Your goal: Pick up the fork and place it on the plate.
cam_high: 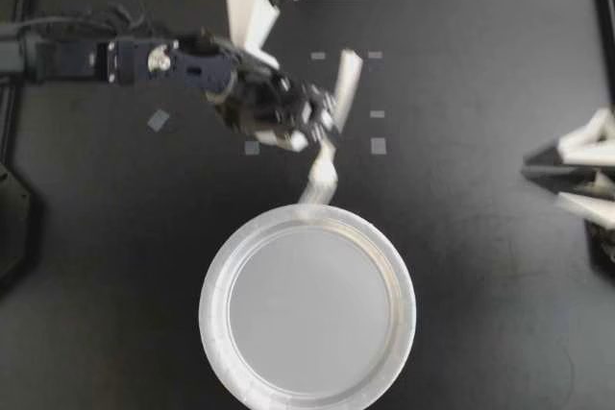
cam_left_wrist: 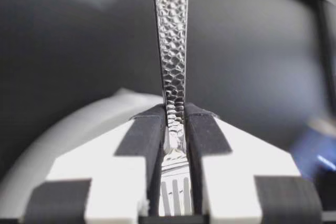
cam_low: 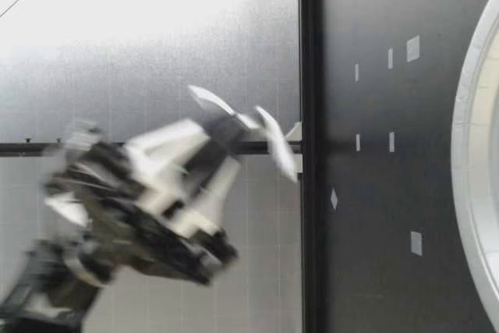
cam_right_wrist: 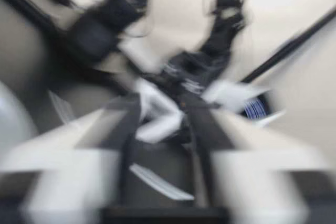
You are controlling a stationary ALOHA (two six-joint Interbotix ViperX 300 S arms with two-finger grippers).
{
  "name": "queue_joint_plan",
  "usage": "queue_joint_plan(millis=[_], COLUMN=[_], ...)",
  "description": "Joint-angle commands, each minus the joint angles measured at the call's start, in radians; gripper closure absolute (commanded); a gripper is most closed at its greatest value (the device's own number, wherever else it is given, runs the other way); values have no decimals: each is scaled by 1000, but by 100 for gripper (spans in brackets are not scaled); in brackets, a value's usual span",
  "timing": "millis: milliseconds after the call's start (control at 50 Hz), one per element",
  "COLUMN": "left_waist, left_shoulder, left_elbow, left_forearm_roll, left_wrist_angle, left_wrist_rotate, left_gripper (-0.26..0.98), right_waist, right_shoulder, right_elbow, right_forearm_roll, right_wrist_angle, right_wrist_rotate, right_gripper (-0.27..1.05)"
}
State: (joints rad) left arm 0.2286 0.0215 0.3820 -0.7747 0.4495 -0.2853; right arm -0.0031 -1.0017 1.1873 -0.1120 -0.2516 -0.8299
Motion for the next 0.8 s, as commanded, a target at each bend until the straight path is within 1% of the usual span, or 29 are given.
queue_joint_plan(millis=[0,60,80,120,160,220,300,420,480,540,600,780], left_waist=[-28,-41,-44,-52,-60,-67,-78,-94,-95,-95,-94,-78], left_shoulder=[-46,-48,-48,-46,-43,-34,-9,46,77,98,112,112], left_elbow=[-44,-64,-75,-94,-118,-152,-209,-287,-311,-316,-313,-296], left_forearm_roll=[-129,-218,-262,-318,-383,-457,-575,-716,-775,-816,-834,-836], left_wrist_angle=[-21,-23,-21,-18,-11,15,51,91,126,160,173,179], left_wrist_rotate=[66,123,156,201,261,337,462,601,653,686,699,709], left_gripper=[63,63,63,63,63,62,62,62,62,62,62,62], right_waist=[-8,-12,-14,-18,-26,-51,-67,-69,-67,-69,-69,-69], right_shoulder=[17,21,26,32,40,54,80,137,166,179,189,190], right_elbow=[-38,-40,-40,-43,-43,-43,-44,-52,-48,-43,-37,-21], right_forearm_roll=[3,2,2,2,2,2,2,6,18,25,26,35], right_wrist_angle=[-37,-71,-81,-97,-106,-117,-121,-147,-199,-255,-301,-331], right_wrist_rotate=[-97,-169,-192,-250,-301,-387,-503,-652,-715,-747,-776,-790], right_gripper=[-1,2,3,6,6,5,5,5,5,5,5,5])
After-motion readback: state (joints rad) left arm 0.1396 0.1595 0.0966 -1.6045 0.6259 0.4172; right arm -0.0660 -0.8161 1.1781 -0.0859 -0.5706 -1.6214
